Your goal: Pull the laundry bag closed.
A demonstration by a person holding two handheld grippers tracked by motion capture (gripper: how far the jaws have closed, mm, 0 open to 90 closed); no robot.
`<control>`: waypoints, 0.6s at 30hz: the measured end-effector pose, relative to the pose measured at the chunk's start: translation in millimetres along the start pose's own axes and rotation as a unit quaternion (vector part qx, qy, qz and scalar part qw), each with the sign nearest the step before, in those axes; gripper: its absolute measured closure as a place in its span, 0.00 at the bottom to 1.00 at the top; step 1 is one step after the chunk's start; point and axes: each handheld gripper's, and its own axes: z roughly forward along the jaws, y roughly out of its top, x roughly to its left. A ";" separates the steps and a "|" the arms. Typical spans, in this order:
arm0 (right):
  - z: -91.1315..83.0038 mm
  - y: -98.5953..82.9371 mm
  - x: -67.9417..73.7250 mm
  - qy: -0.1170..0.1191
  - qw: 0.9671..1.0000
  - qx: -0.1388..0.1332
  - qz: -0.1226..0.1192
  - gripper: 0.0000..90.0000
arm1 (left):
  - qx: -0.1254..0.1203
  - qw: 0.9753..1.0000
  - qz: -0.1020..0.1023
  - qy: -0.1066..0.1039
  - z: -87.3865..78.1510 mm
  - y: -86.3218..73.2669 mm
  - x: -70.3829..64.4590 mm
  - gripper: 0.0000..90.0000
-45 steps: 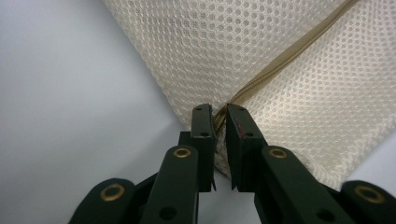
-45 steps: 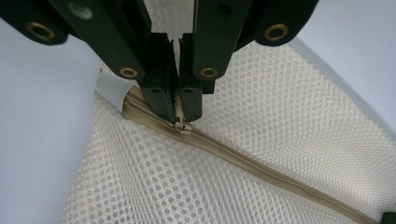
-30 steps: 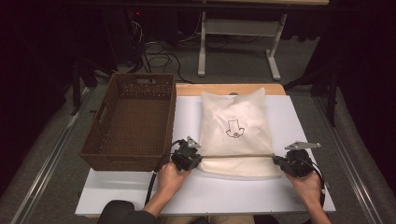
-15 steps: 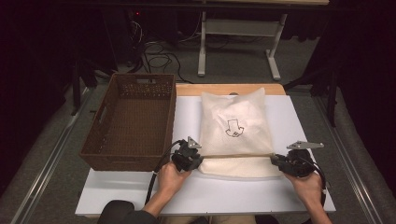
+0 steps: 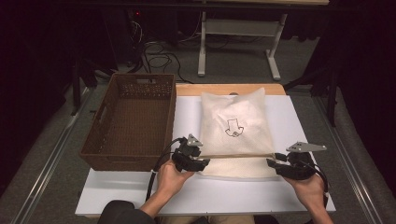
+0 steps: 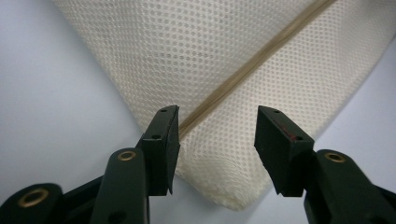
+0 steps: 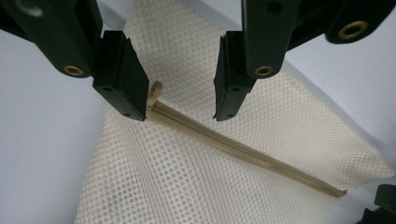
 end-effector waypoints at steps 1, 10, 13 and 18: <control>-1.2 -0.9 1.9 0.002 1.000 0.000 0.001 0.61 | 0.000 1.000 0.002 -0.001 -1.8 -0.5 -1.8 0.55; -0.5 -9.2 7.6 0.019 1.000 -0.004 -0.003 0.62 | 0.010 1.000 0.022 -0.020 -12.3 -5.8 -13.6 0.54; 0.5 -11.0 12.0 0.027 1.000 -0.003 0.001 0.62 | 0.019 0.999 0.019 -0.019 -13.6 -8.9 -13.0 0.54; 3.9 -12.4 19.4 0.037 0.999 -0.003 -0.007 0.62 | 0.020 0.999 0.017 -0.025 -17.7 -13.0 -14.1 0.54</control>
